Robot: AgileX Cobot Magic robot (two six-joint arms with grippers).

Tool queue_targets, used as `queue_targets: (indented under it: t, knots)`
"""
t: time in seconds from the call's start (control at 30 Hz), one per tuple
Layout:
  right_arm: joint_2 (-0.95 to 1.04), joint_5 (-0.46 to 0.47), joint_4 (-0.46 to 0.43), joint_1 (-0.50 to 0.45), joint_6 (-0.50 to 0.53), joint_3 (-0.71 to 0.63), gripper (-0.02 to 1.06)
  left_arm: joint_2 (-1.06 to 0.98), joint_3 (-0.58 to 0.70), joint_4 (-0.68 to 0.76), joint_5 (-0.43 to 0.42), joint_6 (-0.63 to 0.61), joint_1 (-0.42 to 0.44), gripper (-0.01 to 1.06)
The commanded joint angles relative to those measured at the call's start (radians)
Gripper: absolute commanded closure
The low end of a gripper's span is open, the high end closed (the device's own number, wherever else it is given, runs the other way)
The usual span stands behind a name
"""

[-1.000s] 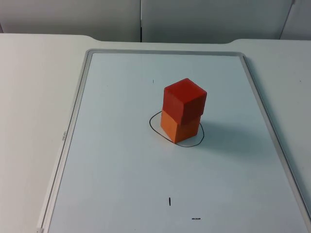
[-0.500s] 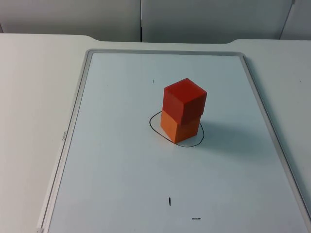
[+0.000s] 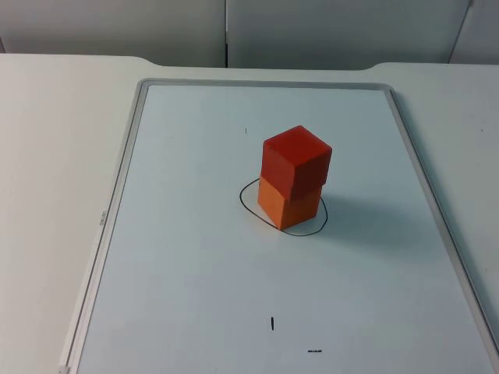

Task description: Pick up one cube with the left hand and another cube with the right hand. First place the cube in the right hand at the target position, then stack the cube in the left hand on top.

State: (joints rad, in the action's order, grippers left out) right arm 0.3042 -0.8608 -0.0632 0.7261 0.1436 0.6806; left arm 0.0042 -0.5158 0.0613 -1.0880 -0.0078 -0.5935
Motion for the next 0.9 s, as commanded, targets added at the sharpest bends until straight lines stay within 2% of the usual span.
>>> queue_targets:
  t: [0.0,0.17,0.3,0.33,0.47,0.87]
  knots:
    - [-0.013,-0.047,-0.014,0.004,0.009,-0.005,0.26,-0.004,0.003,-0.01,0.01,0.0,-0.006,0.0]
    - [-0.107,-0.091,0.002,0.004,-0.021,-0.005,0.26,-0.004,0.003,-0.01,0.01,0.0,-0.006,0.0]
    - [-0.288,-0.164,0.086,0.004,-0.113,-0.005,0.26,-0.004,0.003,-0.007,0.01,0.001,-0.006,0.0]
    - [-0.288,-0.164,0.086,0.004,-0.113,-0.005,0.26,-0.004,0.003,-0.007,0.01,0.001,-0.006,0.0]
    - [-0.304,-0.259,0.096,0.008,-0.144,-0.01,0.26,-0.004,0.003,-0.007,0.01,0.001,-0.006,0.0]
    - [-0.304,-0.219,0.085,0.006,-0.144,-0.176,0.26,-0.004,0.003,-0.003,0.01,-0.004,-0.006,0.0]
